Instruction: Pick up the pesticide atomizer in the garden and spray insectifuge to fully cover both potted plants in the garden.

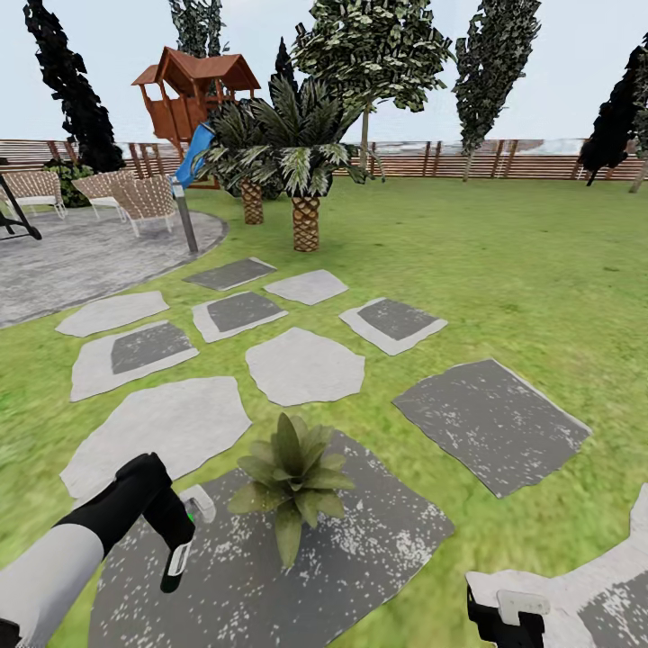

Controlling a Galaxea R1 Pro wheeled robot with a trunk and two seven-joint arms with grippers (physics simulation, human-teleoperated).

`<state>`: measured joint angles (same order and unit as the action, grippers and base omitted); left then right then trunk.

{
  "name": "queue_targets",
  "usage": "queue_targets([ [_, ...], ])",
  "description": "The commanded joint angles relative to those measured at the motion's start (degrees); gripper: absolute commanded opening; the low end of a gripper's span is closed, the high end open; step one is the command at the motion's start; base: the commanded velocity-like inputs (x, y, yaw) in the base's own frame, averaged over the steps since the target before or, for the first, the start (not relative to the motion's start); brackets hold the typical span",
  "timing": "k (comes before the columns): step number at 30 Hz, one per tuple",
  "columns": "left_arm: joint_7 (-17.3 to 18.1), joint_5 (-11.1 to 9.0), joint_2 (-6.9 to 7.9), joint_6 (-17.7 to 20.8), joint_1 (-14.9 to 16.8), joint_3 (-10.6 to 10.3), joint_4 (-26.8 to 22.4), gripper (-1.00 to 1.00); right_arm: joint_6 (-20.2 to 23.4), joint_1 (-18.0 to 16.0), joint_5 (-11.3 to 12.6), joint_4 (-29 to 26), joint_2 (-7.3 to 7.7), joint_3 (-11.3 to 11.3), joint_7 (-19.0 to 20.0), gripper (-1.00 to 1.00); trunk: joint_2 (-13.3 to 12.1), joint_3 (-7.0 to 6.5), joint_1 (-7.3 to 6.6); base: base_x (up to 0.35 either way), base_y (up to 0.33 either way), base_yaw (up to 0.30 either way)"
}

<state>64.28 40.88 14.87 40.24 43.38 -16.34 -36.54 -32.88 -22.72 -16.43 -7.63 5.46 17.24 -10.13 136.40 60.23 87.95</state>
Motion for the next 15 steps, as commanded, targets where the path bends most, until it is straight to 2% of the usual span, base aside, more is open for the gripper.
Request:
queue_targets([
  [1,0.10,0.11,0.50,0.10,-0.35,-0.12,0.65,-1.00,-0.16,-0.04,-0.62,0.07,0.01,0.25,-0.33,1.00,0.02,0.05,-0.01,0.000,0.000,0.000],
  [4,-0.31,0.15,0.86,-0.58,-0.54,0.14,3.85,-1.00,-0.16,-0.04,-0.62,0.07,-0.01,0.25,-0.33,1.00,0.02,0.05,-0.01,0.000,0.000,0.000],
  [6,-2.92,-0.04,0.91,-1.94,-0.57,0.30,5.79,-1.00,-0.13,-0.04,-0.62,0.07,-0.01,0.25,-0.33,1.00,0.02,0.05,-0.01,0.000,0.000,0.000],
  [9,-5.91,-0.42,0.46,-2.47,-0.53,0.63,6.10,-1.00,-0.15,-0.04,-0.62,0.07,-0.01,0.25,-0.33,1.00,0.02,0.05,-0.01,0.000,0.000,0.000],
  [15,-6.16,-0.85,-0.30,-2.14,0.47,1.04,5.27,-1.00,-0.16,-0.04,-0.62,0.07,-0.01,0.25,-0.33,1.00,0.02,0.05,-0.01,0.000,0.000,0.000],
])
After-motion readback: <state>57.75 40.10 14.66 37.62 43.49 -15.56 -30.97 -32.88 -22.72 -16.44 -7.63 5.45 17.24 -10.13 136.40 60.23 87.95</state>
